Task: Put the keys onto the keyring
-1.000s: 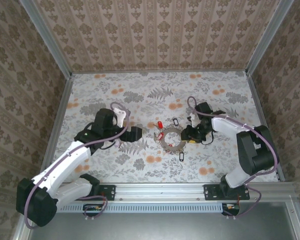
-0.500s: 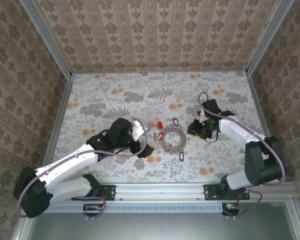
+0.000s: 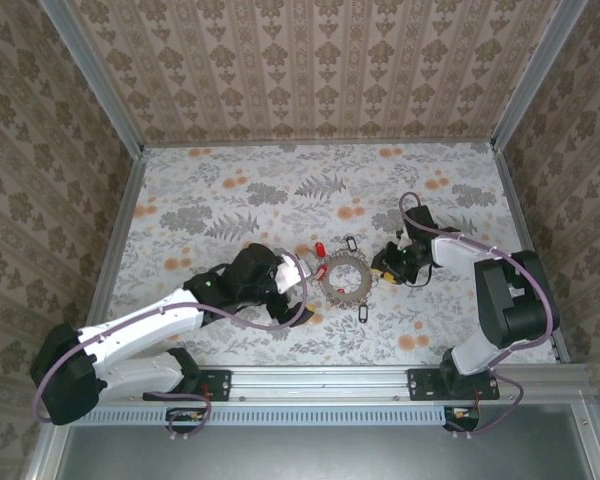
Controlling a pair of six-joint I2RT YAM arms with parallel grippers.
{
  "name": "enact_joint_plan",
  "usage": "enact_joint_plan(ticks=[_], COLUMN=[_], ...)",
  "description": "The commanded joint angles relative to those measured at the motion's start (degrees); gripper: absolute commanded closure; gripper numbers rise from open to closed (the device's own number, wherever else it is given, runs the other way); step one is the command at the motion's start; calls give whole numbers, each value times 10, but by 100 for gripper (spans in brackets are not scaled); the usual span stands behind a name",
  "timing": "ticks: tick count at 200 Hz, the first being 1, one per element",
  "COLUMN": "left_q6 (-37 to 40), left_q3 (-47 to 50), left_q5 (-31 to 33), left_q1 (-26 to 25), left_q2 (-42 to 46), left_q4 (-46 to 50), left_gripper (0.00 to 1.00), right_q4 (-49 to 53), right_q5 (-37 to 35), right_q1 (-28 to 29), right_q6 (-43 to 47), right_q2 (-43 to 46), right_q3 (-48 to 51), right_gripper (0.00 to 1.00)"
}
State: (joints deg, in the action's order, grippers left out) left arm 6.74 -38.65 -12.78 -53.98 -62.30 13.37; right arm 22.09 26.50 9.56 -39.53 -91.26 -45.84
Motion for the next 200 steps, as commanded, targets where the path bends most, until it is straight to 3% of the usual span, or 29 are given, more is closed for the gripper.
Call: enact_joint_plan(ticks=[1, 29, 77, 106, 200], left_q6=[20, 21, 21, 24, 29], left_q3=[-17, -17, -14, -12, -16], left_q5=[3, 1, 1, 0, 3], left_q1=[-4, -4, -4, -6, -6], left_q2=[-3, -2, -1, -4, 1], left_q4=[-7, -8, -12, -18, -20], left_gripper=[0, 0, 0, 0, 0], right_q4=[-32, -46, 5, -14, -97], right_q5=[31, 43, 34, 48, 82], right_q1=[-2, -2, -7, -9, -9], right_q6=[-31, -41, -19, -38, -72], right_q2=[-18, -24, 7, 2, -18], right_q3=[13, 22, 23, 40, 39], right_gripper=[68, 71, 67, 68, 83])
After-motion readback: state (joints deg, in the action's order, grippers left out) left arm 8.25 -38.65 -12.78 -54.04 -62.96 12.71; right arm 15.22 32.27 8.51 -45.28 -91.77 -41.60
